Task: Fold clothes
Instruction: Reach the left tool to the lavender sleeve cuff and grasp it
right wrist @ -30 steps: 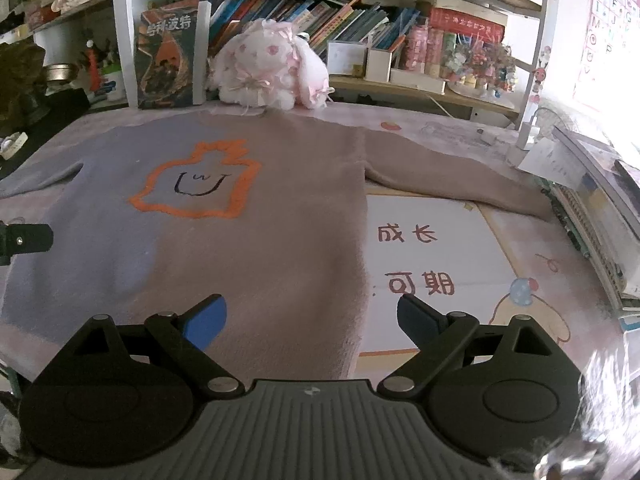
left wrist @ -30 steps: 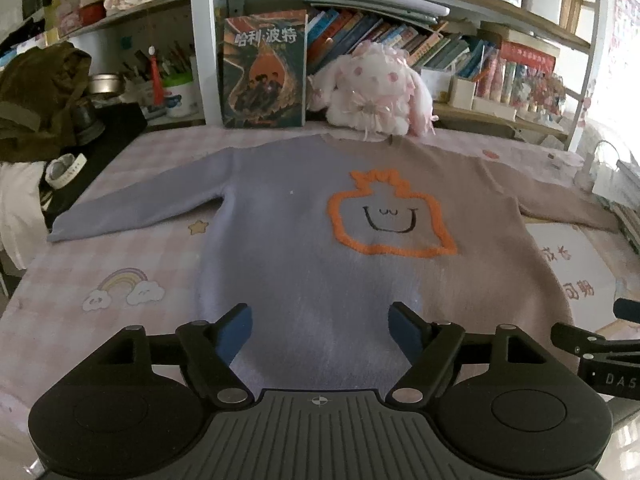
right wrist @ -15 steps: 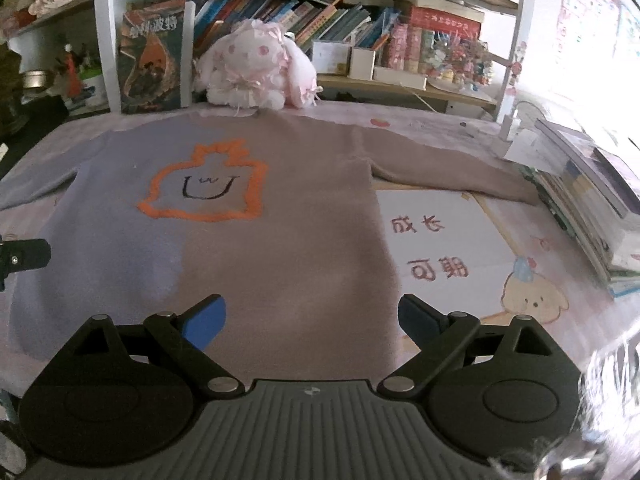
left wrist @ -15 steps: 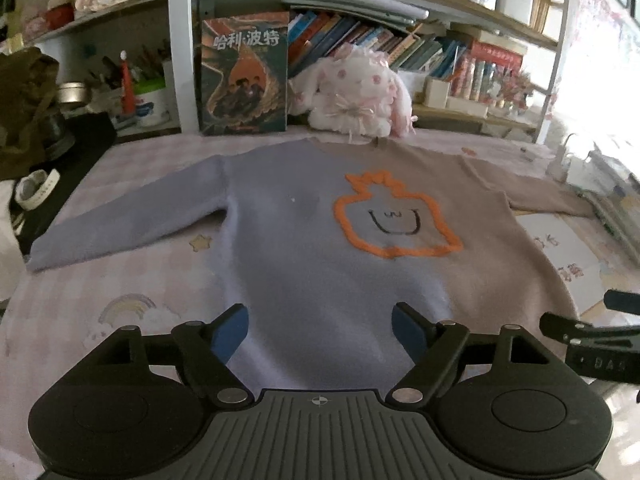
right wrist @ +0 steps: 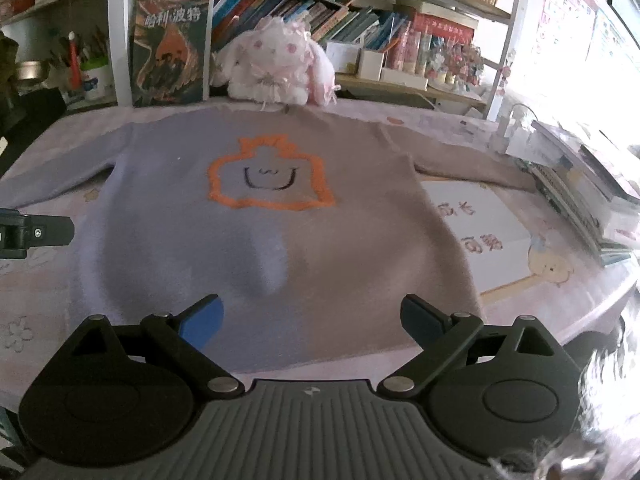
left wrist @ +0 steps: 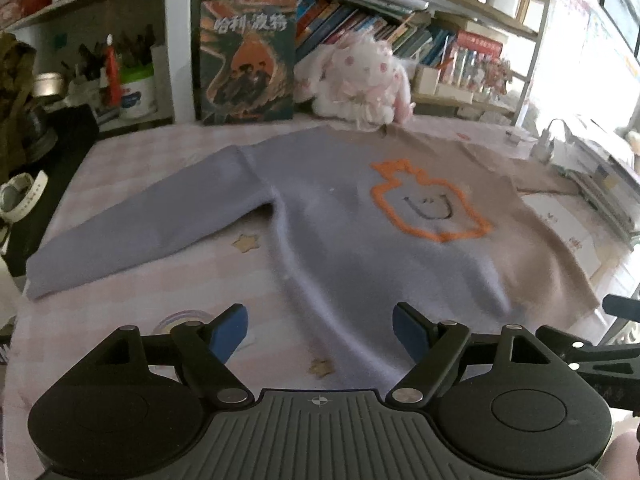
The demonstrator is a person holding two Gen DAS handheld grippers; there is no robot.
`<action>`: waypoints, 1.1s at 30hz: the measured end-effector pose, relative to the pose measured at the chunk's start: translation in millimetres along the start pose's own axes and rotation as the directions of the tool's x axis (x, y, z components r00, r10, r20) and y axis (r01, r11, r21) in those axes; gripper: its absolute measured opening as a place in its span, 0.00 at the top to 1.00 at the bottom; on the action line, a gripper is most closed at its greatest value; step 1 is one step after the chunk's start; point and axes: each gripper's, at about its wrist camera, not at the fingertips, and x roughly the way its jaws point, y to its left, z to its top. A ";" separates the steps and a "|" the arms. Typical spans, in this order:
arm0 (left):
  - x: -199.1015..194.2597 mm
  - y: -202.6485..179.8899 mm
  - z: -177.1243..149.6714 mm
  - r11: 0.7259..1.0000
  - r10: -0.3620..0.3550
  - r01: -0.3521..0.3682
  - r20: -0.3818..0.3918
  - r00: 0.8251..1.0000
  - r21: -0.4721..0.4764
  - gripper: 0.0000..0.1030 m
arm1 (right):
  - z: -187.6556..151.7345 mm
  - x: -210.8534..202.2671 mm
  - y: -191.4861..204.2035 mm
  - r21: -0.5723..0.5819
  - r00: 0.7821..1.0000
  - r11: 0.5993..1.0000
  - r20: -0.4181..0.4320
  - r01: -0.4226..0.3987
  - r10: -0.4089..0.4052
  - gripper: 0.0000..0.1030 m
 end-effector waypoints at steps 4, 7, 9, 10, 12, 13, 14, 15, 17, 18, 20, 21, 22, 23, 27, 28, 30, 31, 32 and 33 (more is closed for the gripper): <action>0.9 25.3 -2.1 0.998 -0.014 0.014 -0.011 1.000 -0.054 0.20 | 2.5 -0.4 15.6 0.004 1.000 1.000 -0.007 0.013 -0.013 0.07; 1.5 49.2 -2.3 0.993 0.025 -0.024 0.003 1.000 -0.117 0.20 | 3.7 1.8 22.2 0.008 1.000 1.000 -0.018 0.015 -0.015 0.07; 3.7 67.4 -1.8 0.985 0.087 -0.084 0.012 0.996 -0.152 0.20 | 6.4 4.7 26.5 0.008 1.000 1.000 -0.024 0.016 -0.015 0.07; 5.1 77.0 -2.3 0.980 0.111 -0.106 0.016 0.994 -0.171 0.20 | 8.0 6.1 28.6 0.006 1.000 1.000 -0.026 0.016 -0.016 0.07; 7.5 96.7 -3.8 0.966 0.150 -0.141 0.024 0.988 -0.218 0.20 | 10.8 8.5 32.3 0.001 0.999 1.000 -0.029 0.017 -0.017 0.07; 8.3 106.9 -4.6 0.957 0.165 -0.154 0.027 0.986 -0.247 0.21 | 12.0 9.6 33.9 -0.002 0.999 1.000 -0.031 0.017 -0.017 0.07; 8.4 116.9 -5.8 0.946 0.185 -0.168 0.034 0.982 -0.278 0.21 | 13.2 10.6 35.7 -0.007 0.999 1.000 -0.033 0.018 -0.018 0.07; 8.3 126.8 -7.0 0.933 0.205 -0.183 0.041 0.978 -0.309 0.21 | 14.2 11.3 37.2 -0.012 0.999 1.000 -0.034 0.019 -0.020 0.07; 10.5 143.2 -7.0 0.907 0.252 -0.223 0.037 0.967 -0.356 0.22 | 15.9 12.4 39.4 -0.021 0.999 0.999 -0.035 0.025 -0.026 0.07; 11.8 151.1 -6.9 0.893 0.275 -0.243 0.033 0.961 -0.379 0.22 | 16.7 12.8 40.0 -0.023 0.999 0.999 -0.036 0.029 -0.030 0.07; 14.6 164.5 -6.4 0.861 0.318 -0.278 0.025 0.948 -0.425 0.22 | 17.4 13.6 40.1 -0.022 0.998 0.999 -0.039 0.038 -0.039 0.07; 15.0 170.6 -7.0 0.845 0.335 -0.290 0.022 0.942 -0.448 0.22 | 17.8 14.3 39.9 -0.021 0.998 0.999 -0.042 0.044 -0.044 0.07; 15.5 176.8 -8.1 0.827 0.351 -0.302 0.018 0.936 -0.474 0.22 | 18.3 15.0 39.7 -0.020 0.998 0.999 -0.045 0.049 -0.050 0.07; 16.1 183.1 -9.2 0.808 0.367 -0.312 0.012 0.930 -0.500 0.22 | 18.5 15.6 39.5 -0.019 0.997 0.998 -0.048 0.053 -0.054 0.07; 20.0 205.7 -13.8 0.739 0.399 -0.321 0.000 0.917 -0.592 0.40 | 20.1 18.4 40.0 -0.025 0.996 0.997 -0.060 0.068 -0.069 0.07; 22.1 210.6 -14.3 0.722 0.405 -0.325 -0.008 0.914 -0.611 0.47 | 20.5 18.8 40.2 -0.027 0.995 0.997 -0.062 0.071 -0.073 0.07; 23.2 218.0 -13.8 0.692 0.424 -0.324 0.001 0.905 -0.645 0.54 | 21.8 20.1 40.4 -0.032 0.995 0.997 -0.066 0.075 -0.077 0.07; 23.9 221.2 -13.3 0.680 0.424 -0.314 0.007 0.906 -0.662 0.56 | 22.4 20.4 40.6 -0.035 0.995 0.997 -0.067 0.075 -0.077 0.07; 24.7 224.3 -12.8 0.669 0.421 -0.301 0.013 0.907 -0.680 0.57 | 22.9 20.6 40.7 -0.038 0.995 0.996 -0.068 0.075 -0.078 0.07; 26.0 226.1 -11.9 0.663 0.413 -0.287 0.019 0.910 -0.691 0.60 | 23.3 20.8 40.8 -0.042 0.994 0.996 -0.068 0.077 -0.080 0.07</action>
